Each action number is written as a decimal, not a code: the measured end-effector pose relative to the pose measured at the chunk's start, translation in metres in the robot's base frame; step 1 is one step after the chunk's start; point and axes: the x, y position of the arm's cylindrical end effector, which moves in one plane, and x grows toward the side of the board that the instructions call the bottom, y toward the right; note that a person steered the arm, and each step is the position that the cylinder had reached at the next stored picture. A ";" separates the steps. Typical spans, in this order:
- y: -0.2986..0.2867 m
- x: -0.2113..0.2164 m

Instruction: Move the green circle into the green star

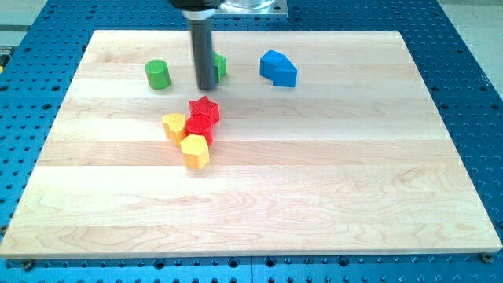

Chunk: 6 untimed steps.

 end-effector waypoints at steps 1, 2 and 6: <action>-0.059 -0.004; -0.101 -0.010; -0.120 -0.052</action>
